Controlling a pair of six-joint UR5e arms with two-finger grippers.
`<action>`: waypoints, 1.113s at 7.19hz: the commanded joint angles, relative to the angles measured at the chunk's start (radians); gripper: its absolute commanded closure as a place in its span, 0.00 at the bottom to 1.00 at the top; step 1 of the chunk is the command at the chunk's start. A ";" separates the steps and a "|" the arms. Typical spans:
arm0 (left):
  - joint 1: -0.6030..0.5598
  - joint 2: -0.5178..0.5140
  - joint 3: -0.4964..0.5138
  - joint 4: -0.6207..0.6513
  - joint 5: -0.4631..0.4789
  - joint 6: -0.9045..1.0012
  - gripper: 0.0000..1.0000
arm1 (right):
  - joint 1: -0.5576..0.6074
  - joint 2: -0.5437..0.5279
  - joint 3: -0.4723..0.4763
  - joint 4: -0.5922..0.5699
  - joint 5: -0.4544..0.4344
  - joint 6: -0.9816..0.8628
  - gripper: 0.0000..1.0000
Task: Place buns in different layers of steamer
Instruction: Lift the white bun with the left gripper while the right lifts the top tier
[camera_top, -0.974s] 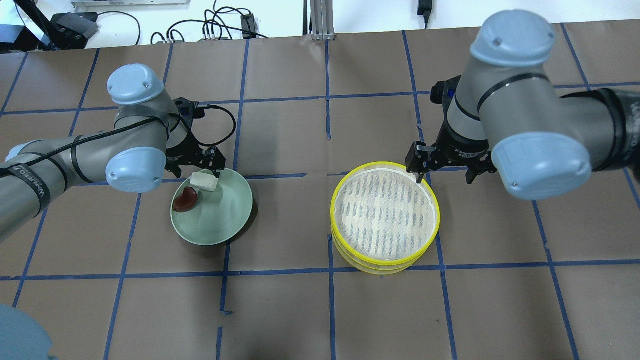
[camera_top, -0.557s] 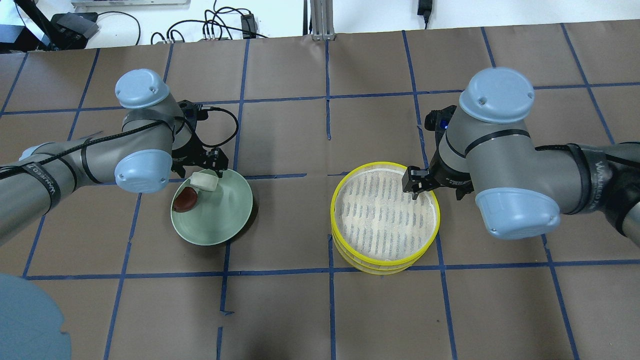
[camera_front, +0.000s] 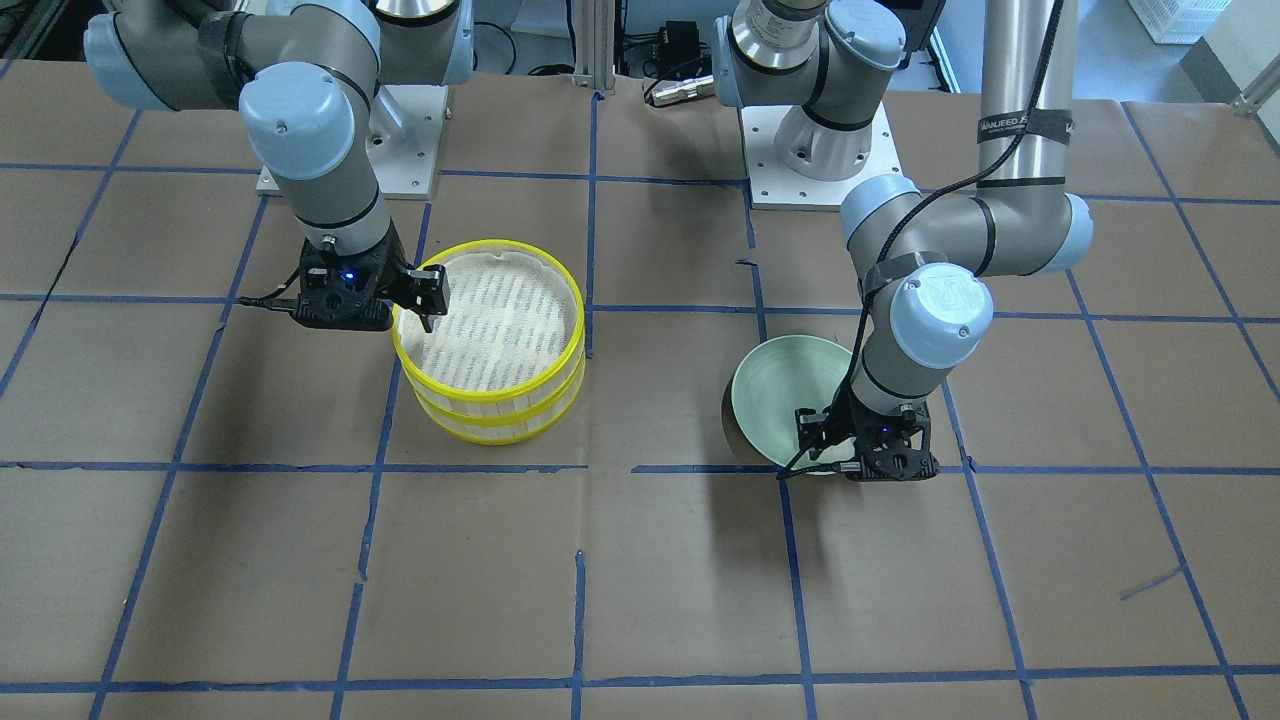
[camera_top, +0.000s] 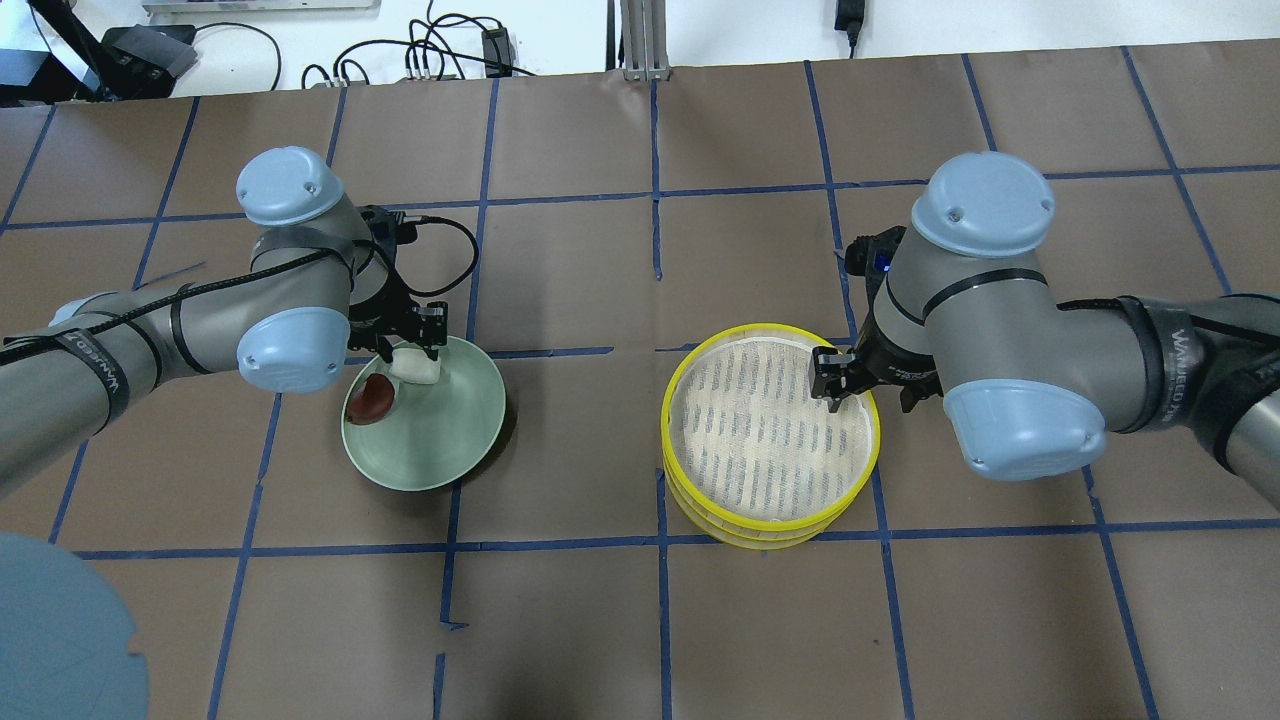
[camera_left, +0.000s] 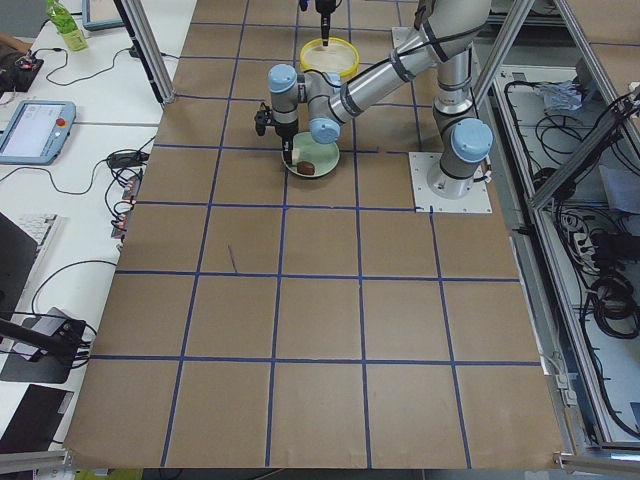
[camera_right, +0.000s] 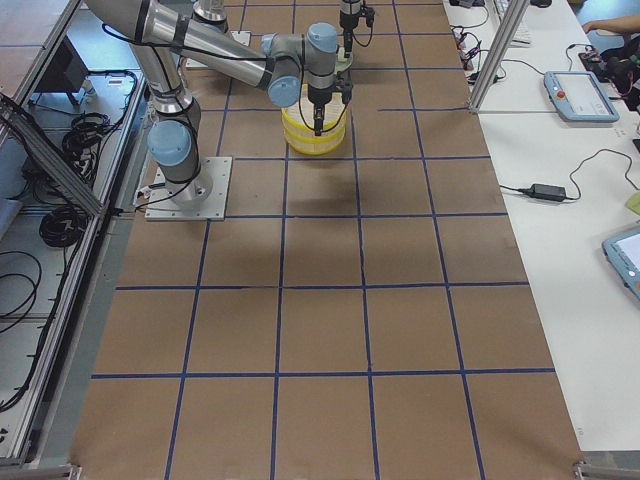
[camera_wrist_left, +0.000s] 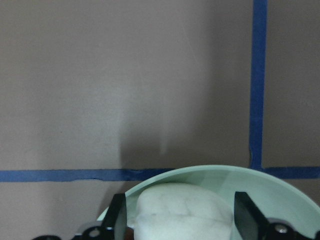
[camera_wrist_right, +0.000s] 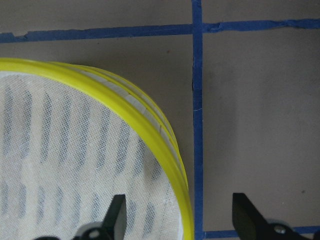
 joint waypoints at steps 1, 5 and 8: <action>-0.001 0.009 -0.002 -0.004 0.000 -0.034 0.98 | -0.001 0.003 0.004 0.000 0.004 -0.003 0.38; -0.009 0.172 0.101 -0.225 0.015 -0.042 0.99 | -0.004 0.003 0.004 0.004 0.004 -0.001 0.93; -0.056 0.211 0.204 -0.390 -0.003 -0.155 0.99 | -0.009 -0.005 0.000 0.004 -0.005 -0.001 0.93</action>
